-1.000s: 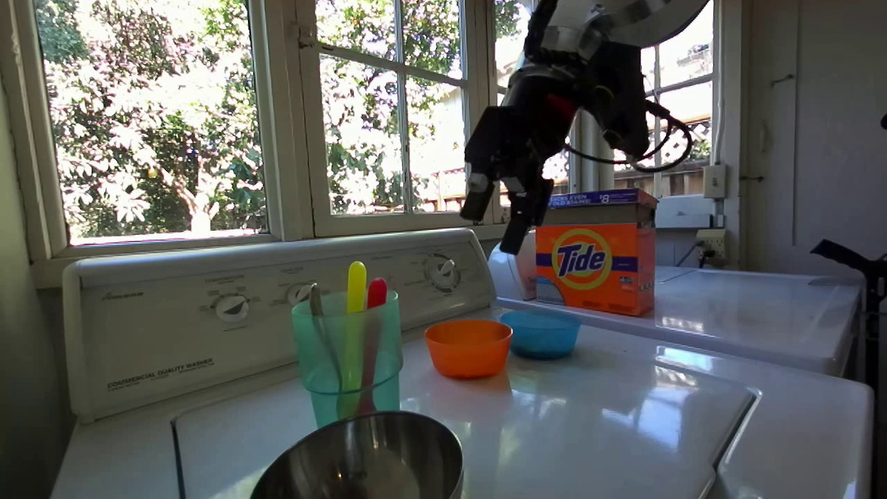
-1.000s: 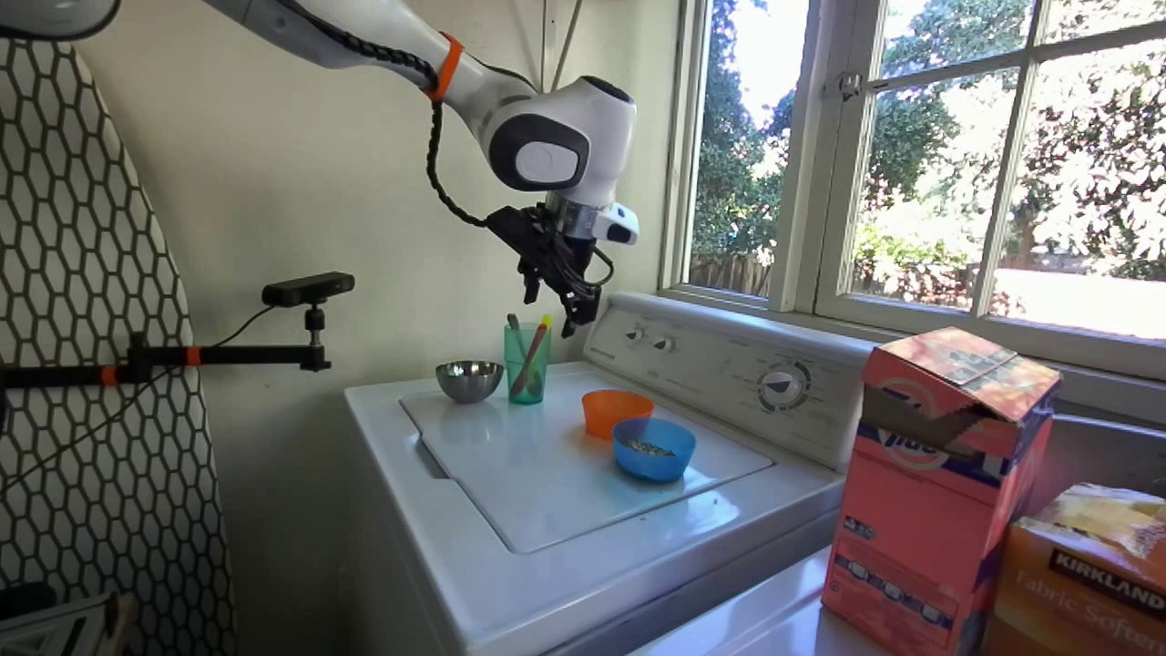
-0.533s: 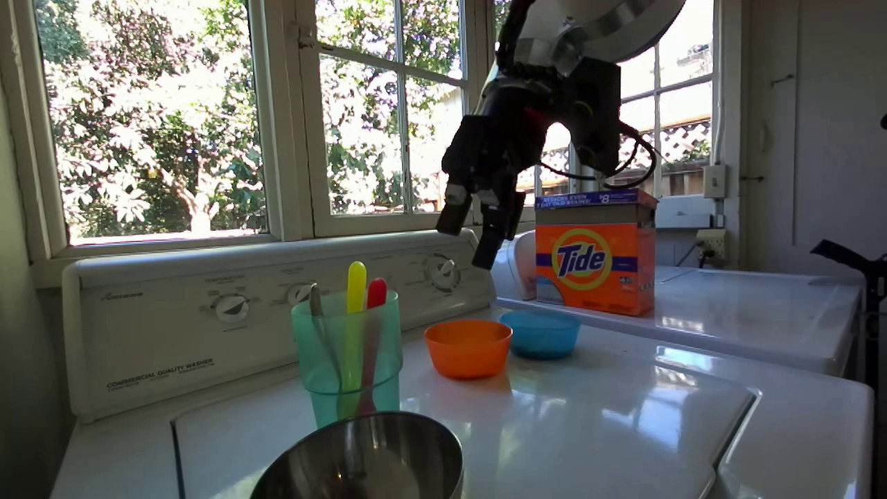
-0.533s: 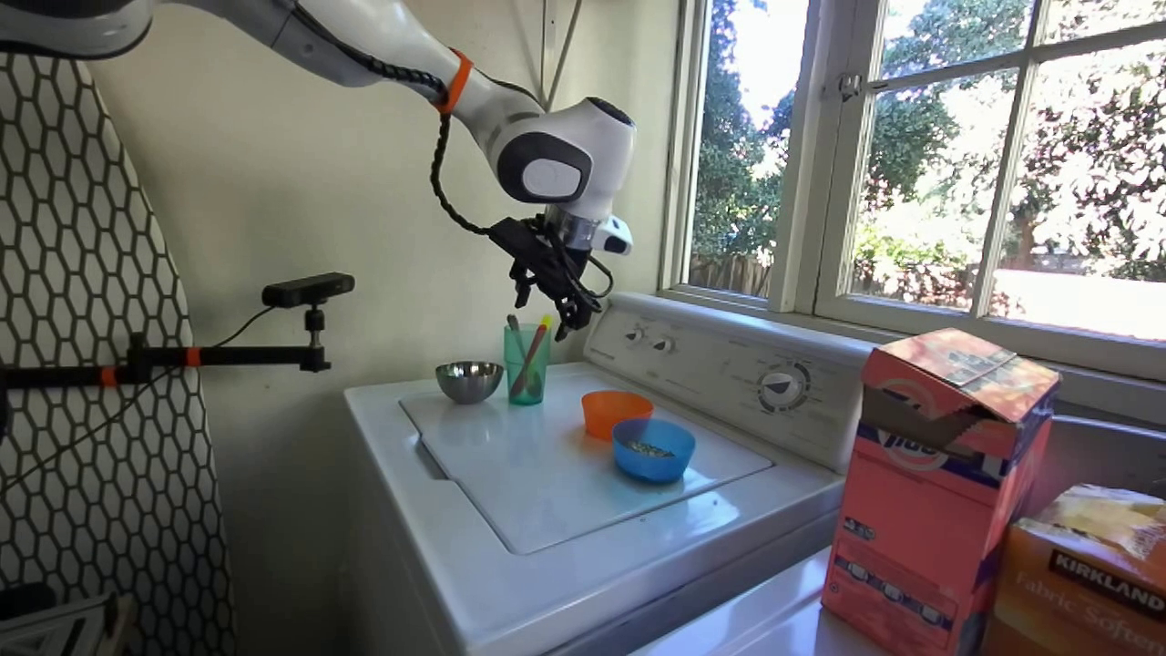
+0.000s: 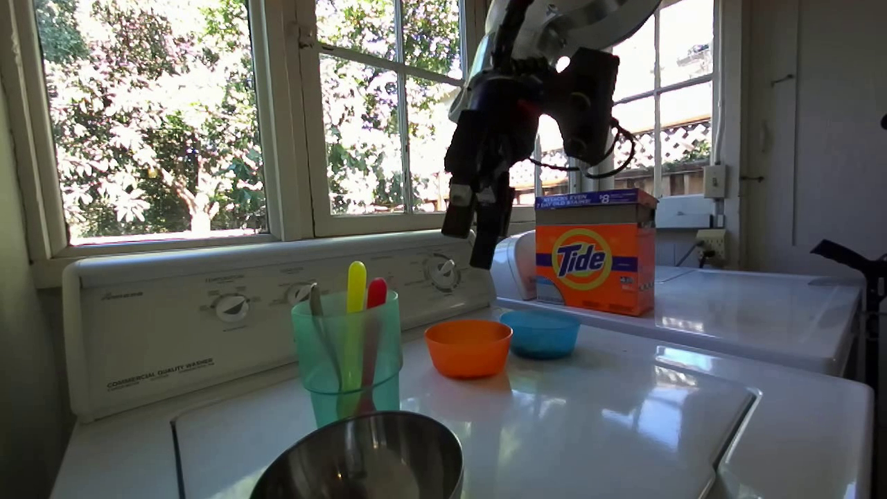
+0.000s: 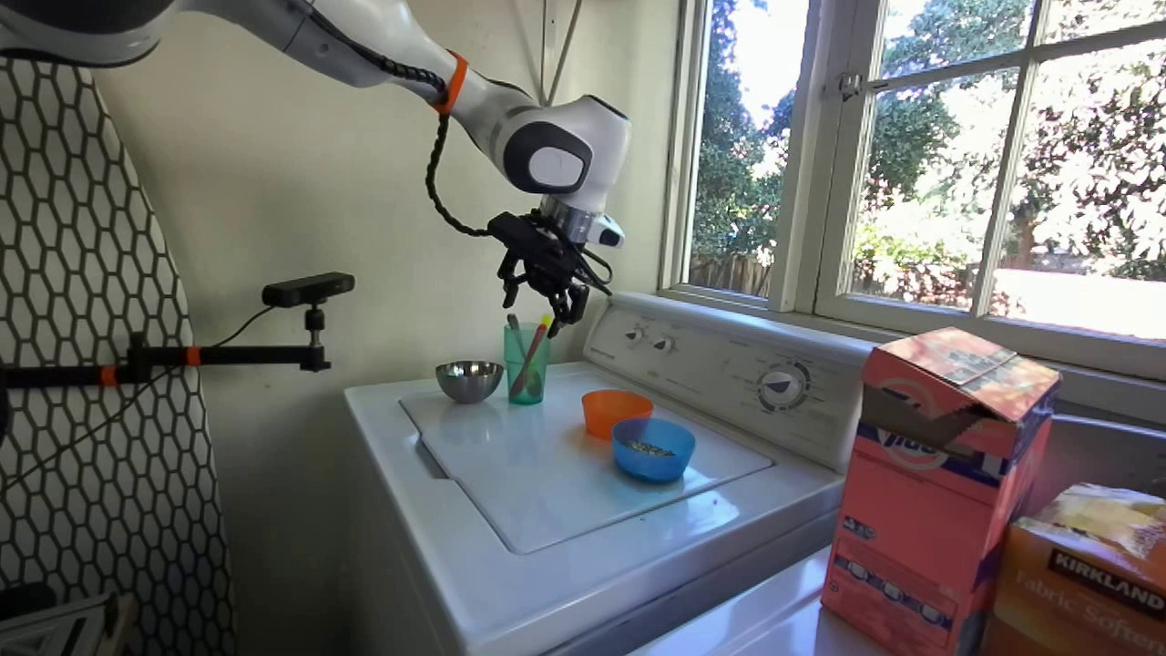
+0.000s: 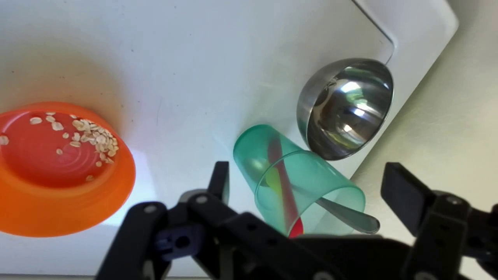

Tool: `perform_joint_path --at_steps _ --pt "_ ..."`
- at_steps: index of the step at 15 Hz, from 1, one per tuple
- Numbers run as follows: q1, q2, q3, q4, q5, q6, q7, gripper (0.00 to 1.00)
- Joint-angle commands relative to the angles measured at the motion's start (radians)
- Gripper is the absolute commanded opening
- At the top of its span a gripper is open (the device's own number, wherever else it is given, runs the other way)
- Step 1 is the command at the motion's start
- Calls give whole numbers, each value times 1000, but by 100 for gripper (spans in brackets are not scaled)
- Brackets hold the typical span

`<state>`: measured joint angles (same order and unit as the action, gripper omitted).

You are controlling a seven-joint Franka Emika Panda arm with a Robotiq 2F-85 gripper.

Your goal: Remove the blue bowl from the orange bowl and use the pink spoon to put some of the contents of the blue bowl into the orange bowl

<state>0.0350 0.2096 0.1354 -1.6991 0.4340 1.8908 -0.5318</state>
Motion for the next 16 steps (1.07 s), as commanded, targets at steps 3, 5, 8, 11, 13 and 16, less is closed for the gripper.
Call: perform_joint_path --at_steps 3,5,8,11,13,16 --pt "54 104 15 174 -189 -35 50 100" --pt "67 152 23 232 -217 -24 59 89" --pt "83 229 35 328 -240 -44 74 64" --pt "102 295 43 422 -266 -68 98 45" --pt "116 329 48 477 -285 -80 114 36" --pt "132 367 54 547 -299 -125 134 33"
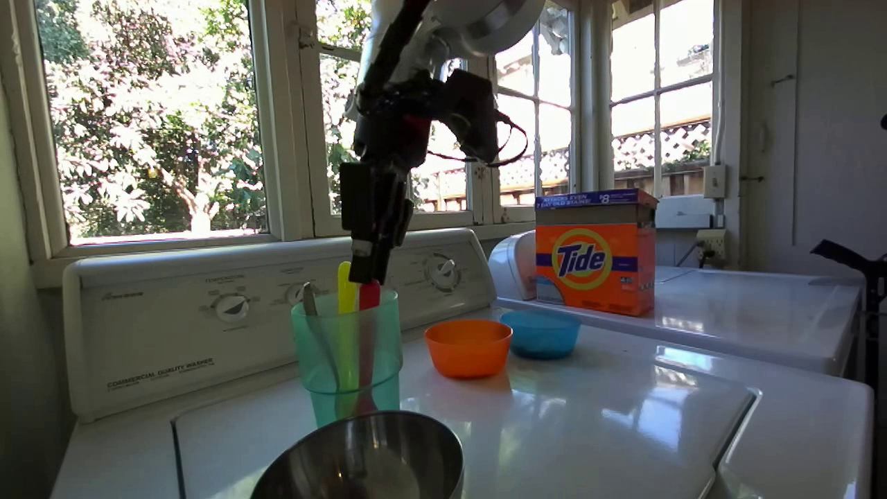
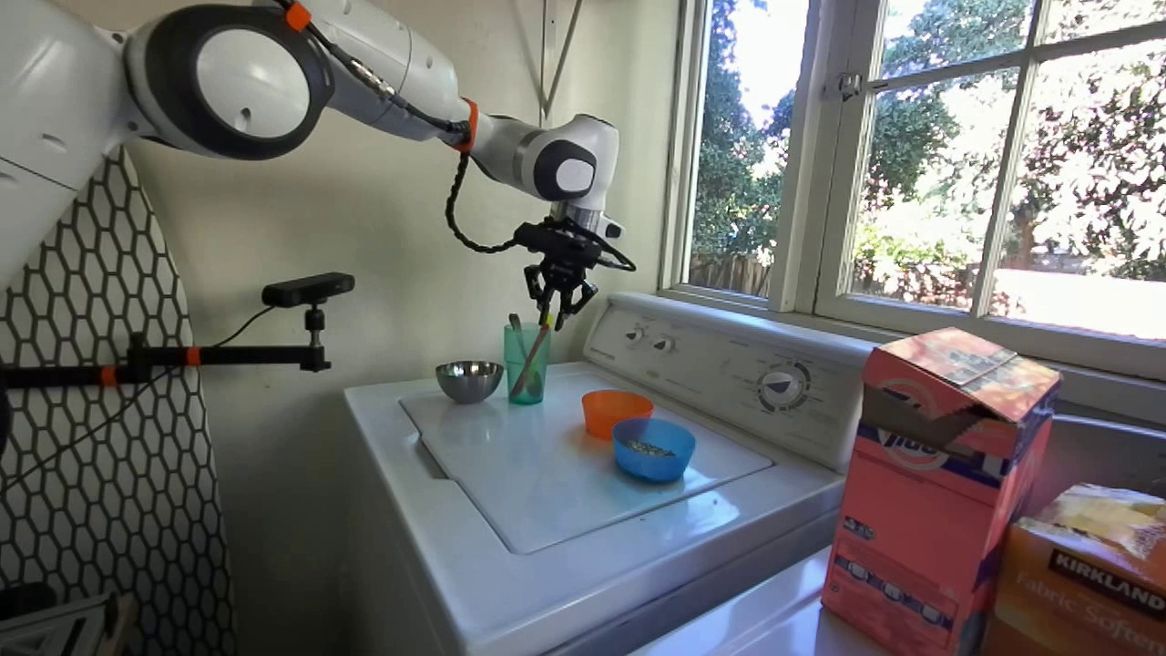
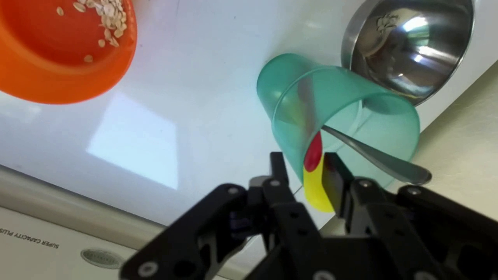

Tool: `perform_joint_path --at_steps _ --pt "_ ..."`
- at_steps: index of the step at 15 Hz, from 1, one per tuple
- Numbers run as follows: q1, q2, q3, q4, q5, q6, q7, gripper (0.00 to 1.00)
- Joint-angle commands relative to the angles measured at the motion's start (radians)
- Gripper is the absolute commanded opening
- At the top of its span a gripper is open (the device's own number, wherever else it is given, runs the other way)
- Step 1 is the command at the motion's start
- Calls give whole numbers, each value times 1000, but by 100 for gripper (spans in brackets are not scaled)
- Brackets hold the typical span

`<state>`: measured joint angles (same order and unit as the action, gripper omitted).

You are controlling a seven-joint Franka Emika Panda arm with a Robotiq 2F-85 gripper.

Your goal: Remove the blue bowl from the orange bowl and use the pink spoon to put some of the contents of the blue bowl into the orange bowl

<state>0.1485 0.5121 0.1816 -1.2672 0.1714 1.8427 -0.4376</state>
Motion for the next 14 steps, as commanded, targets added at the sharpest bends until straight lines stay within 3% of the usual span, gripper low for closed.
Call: perform_joint_path --at_steps 1,4,8,9,10,11,13,14 --pt "24 72 9 134 -41 -96 47 38" --pt "37 87 9 180 -48 -154 62 44" --pt "51 92 -7 207 -61 -201 83 30" --pt "51 95 -9 211 -63 -205 86 30" --pt "50 99 -10 215 -62 -210 90 23" --pt "50 101 -14 217 -65 -210 95 30" --pt "49 105 -19 218 -65 -214 101 27" --pt "49 106 -21 216 -63 -215 104 32"
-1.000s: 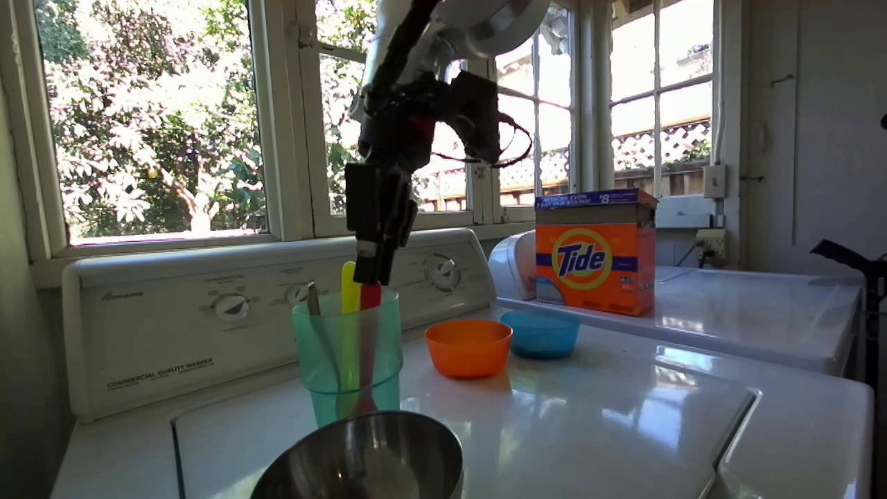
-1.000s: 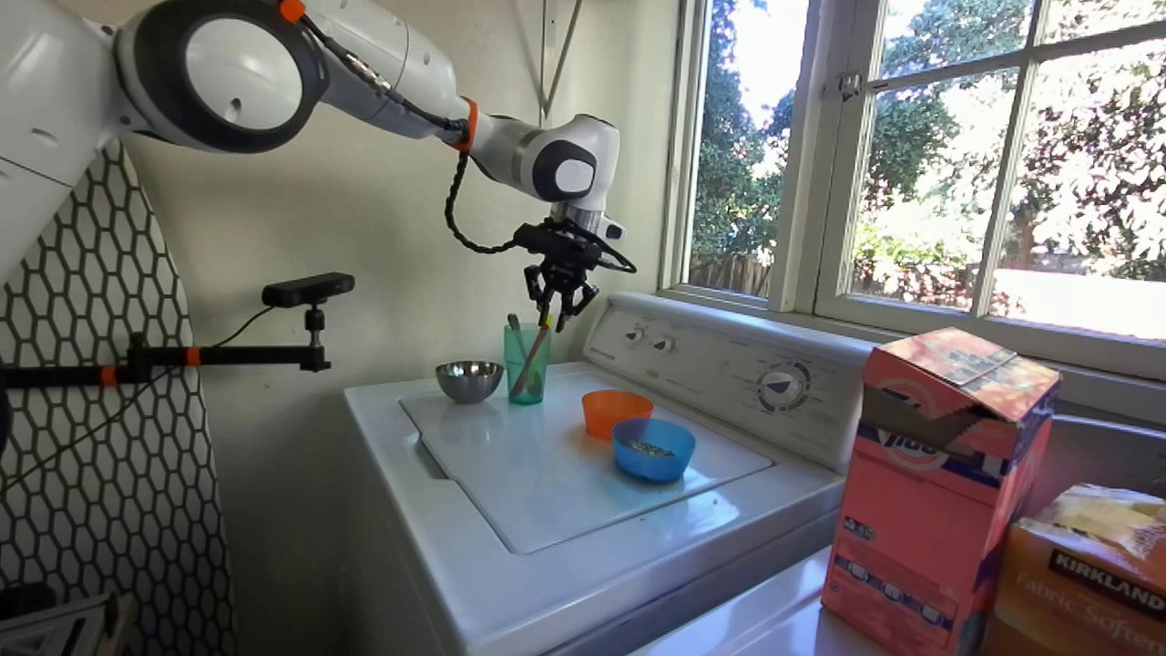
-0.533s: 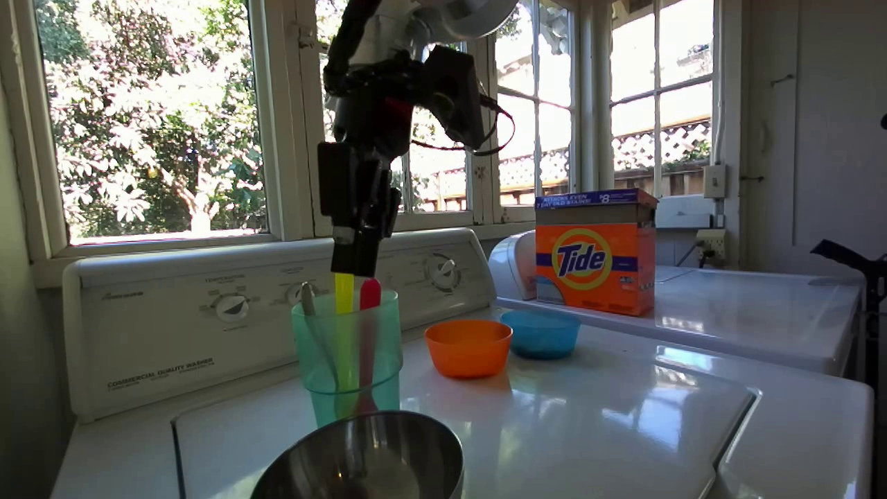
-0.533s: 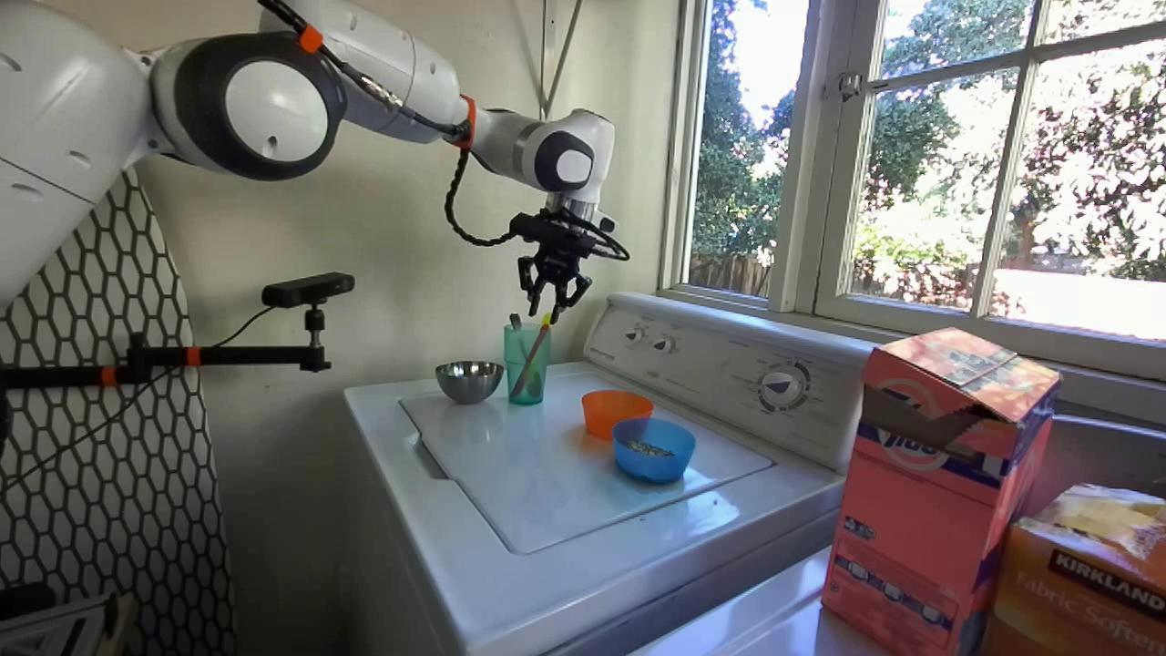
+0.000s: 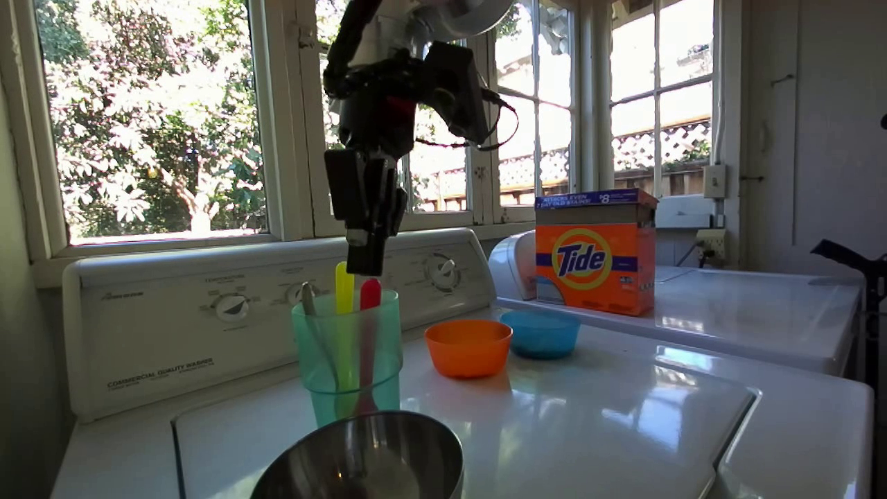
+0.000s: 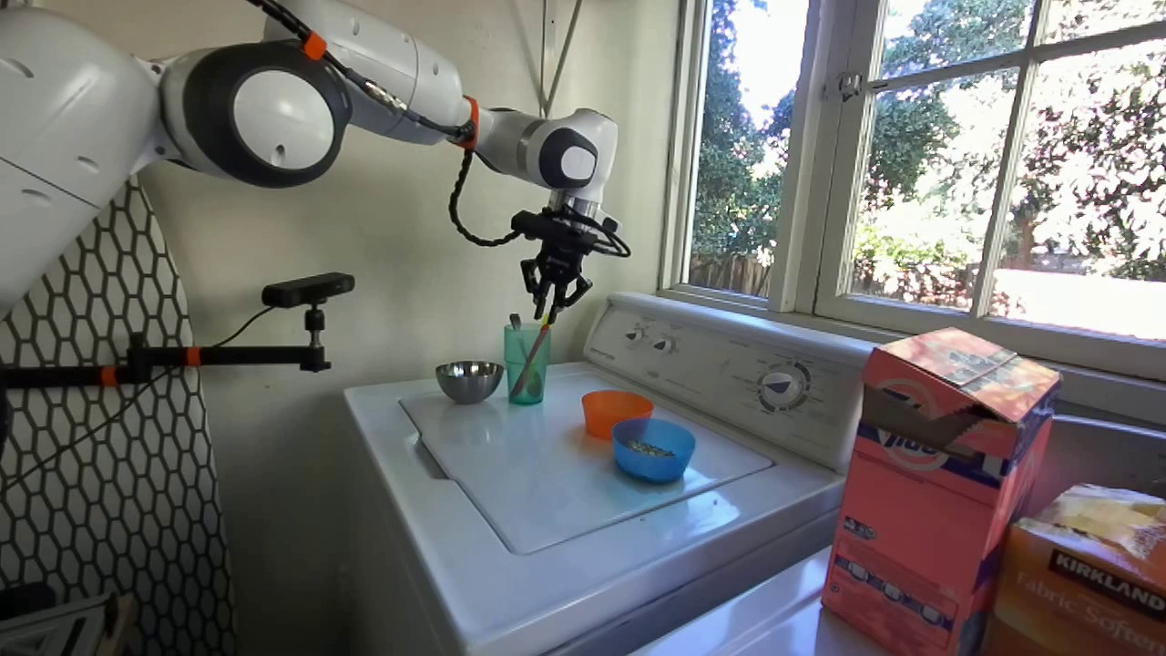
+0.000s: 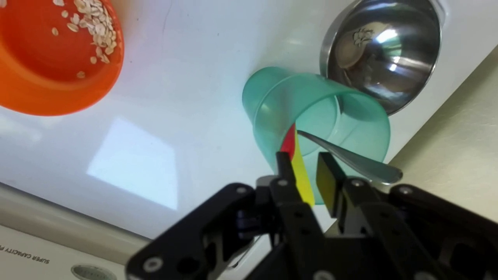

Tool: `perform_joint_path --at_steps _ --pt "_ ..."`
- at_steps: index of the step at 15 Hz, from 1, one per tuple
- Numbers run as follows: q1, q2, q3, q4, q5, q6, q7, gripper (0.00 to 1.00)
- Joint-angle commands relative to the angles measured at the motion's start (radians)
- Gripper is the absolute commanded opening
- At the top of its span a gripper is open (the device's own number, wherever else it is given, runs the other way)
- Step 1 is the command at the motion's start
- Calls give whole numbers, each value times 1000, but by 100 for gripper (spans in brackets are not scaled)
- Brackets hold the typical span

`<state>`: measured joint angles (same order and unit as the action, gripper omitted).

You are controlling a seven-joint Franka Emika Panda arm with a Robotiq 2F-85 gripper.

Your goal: Remove the blue bowl from the orange bowl and use the pink spoon to put some of the contents of the blue bowl into the orange bowl

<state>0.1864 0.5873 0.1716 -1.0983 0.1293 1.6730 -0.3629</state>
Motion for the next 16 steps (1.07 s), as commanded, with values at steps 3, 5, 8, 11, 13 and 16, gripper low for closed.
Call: perform_joint_path --at_steps 3,5,8,11,13,16 --pt "12 32 -18 44 -22 -51 38 37" --pt "13 34 -20 44 -22 -57 39 32" --pt "13 34 -21 42 -20 -63 46 8" --pt "13 37 -21 46 -20 -69 50 0" --pt "13 40 -20 49 -21 -75 49 2" --pt "15 33 -20 48 -24 -75 47 2"
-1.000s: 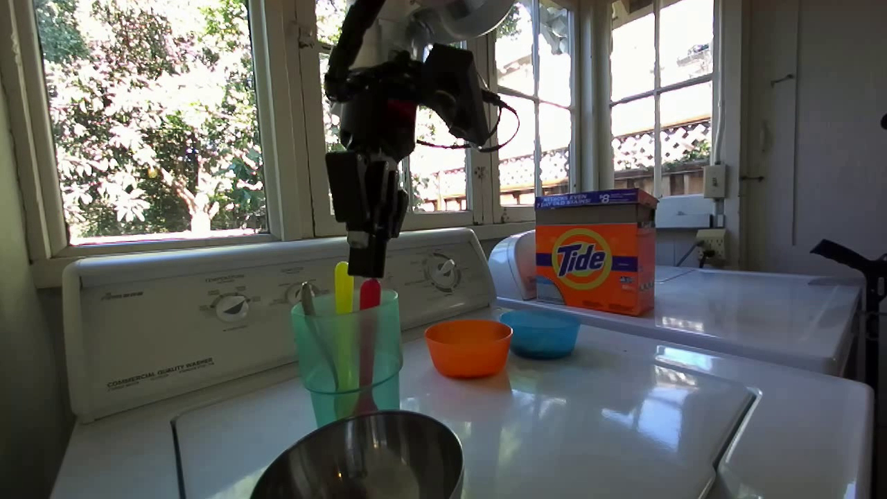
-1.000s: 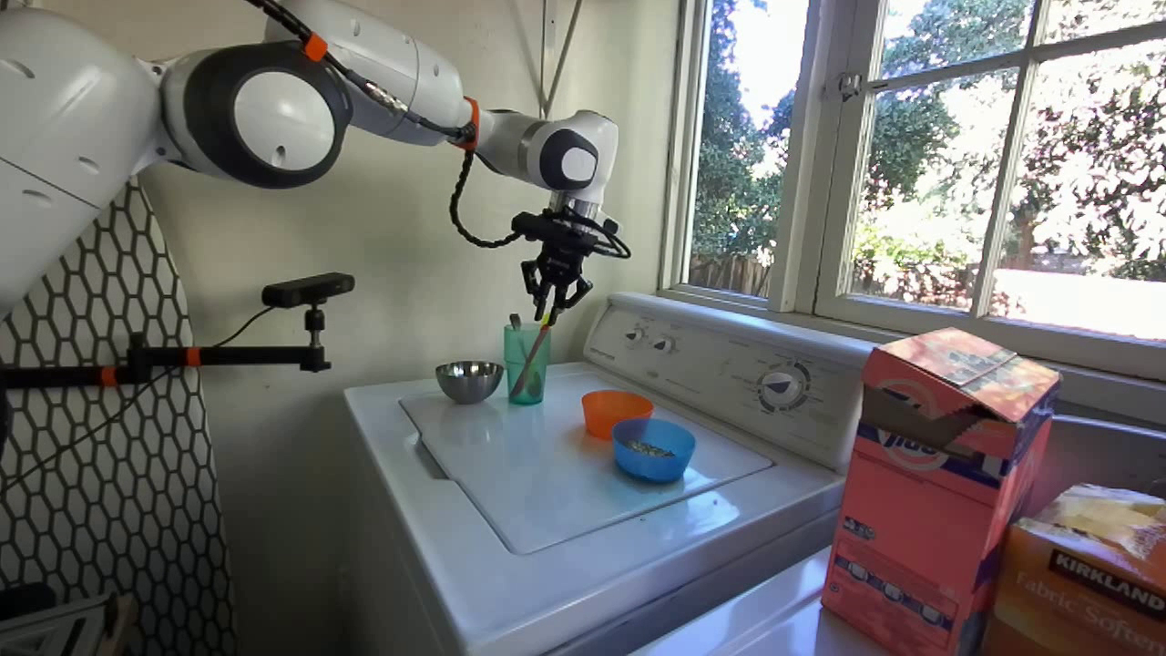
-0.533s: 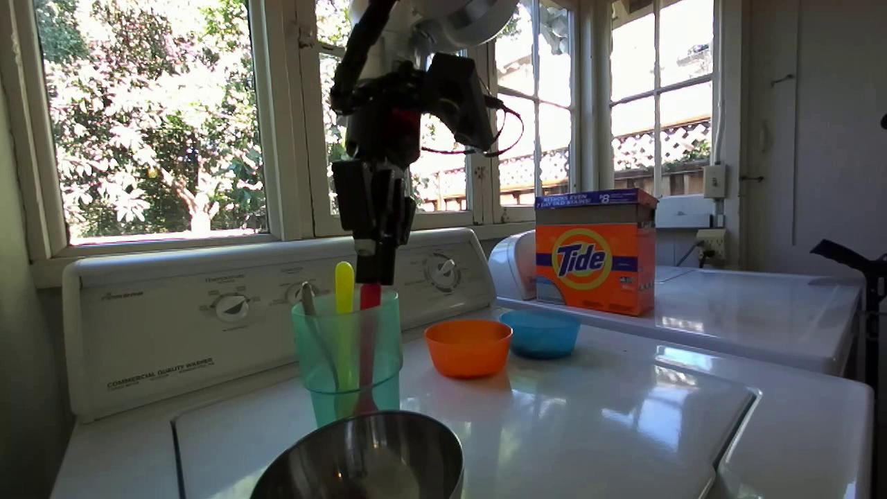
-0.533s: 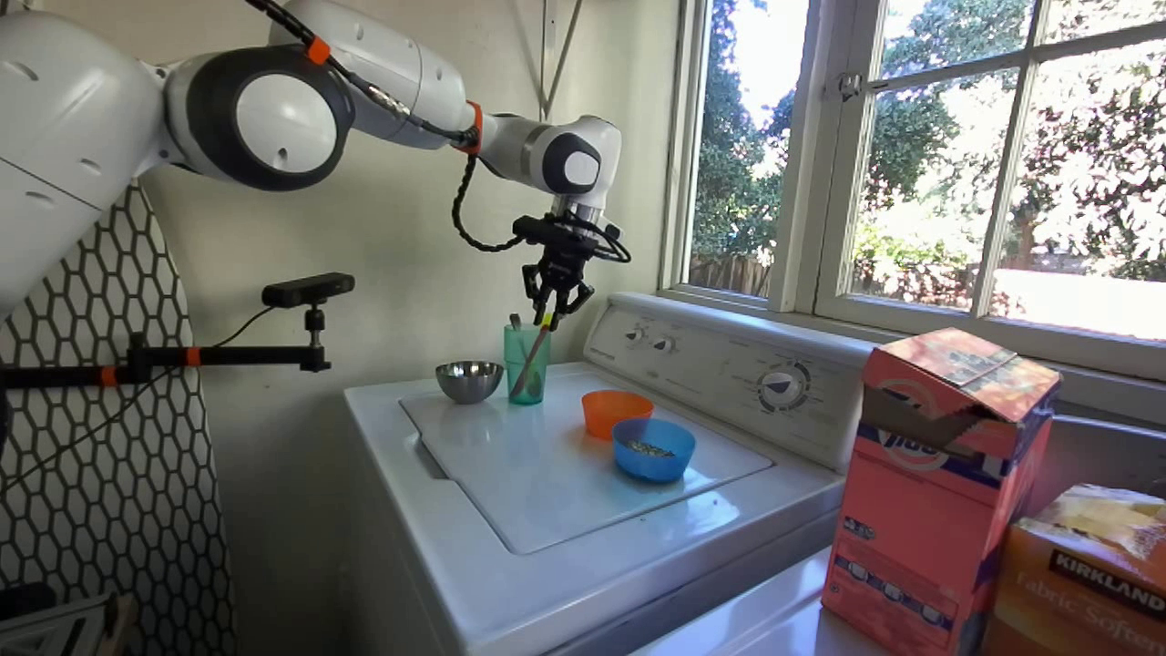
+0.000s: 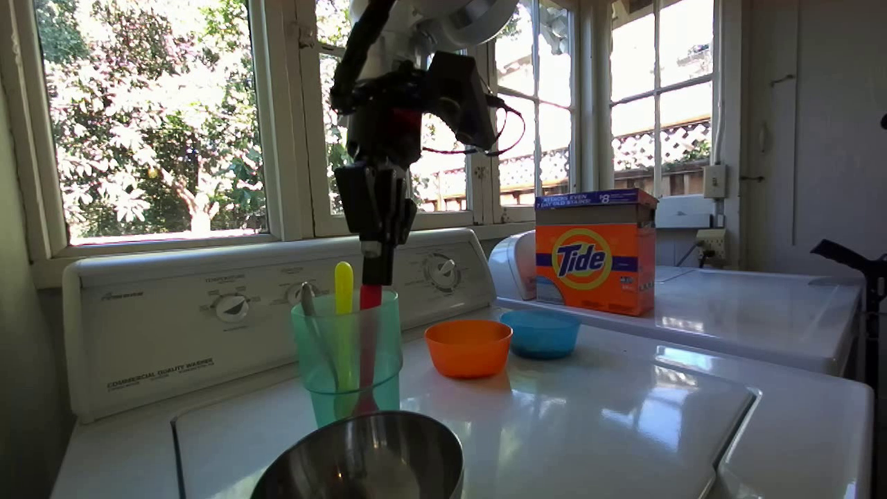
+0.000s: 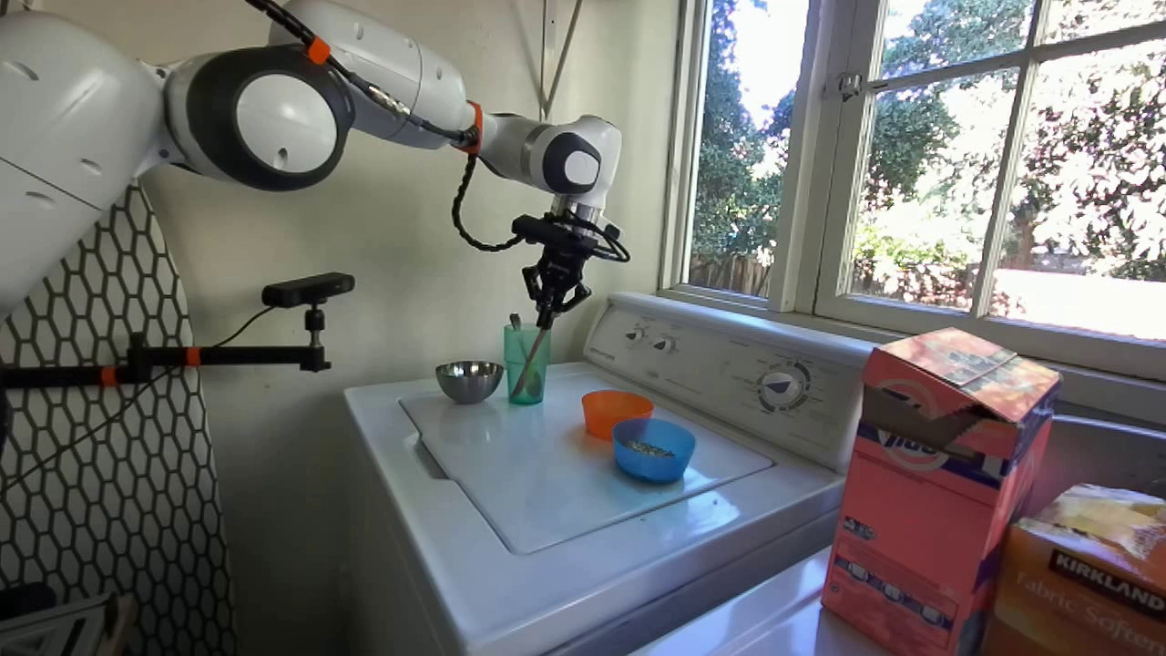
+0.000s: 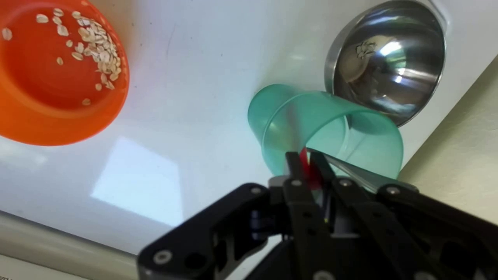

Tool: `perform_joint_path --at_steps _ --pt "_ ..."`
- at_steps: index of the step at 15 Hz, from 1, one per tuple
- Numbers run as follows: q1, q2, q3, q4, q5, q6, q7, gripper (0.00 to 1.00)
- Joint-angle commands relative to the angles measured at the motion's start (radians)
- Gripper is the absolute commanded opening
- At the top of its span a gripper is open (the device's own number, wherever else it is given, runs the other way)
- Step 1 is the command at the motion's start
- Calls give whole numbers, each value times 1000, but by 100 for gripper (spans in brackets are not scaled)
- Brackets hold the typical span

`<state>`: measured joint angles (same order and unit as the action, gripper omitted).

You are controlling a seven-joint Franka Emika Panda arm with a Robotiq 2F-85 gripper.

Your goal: Remove the blue bowl from the orange bowl and use the pink spoon to put some of the contents of the blue bowl into the orange bowl

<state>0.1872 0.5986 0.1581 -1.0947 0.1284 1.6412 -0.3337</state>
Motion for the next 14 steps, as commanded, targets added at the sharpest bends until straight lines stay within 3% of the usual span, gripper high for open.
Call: perform_joint_path --at_steps 1,14 --pt "15 12 -6 42 -23 -38 13 2" --pt "-12 -126 -60 168 -57 -118 9 2"
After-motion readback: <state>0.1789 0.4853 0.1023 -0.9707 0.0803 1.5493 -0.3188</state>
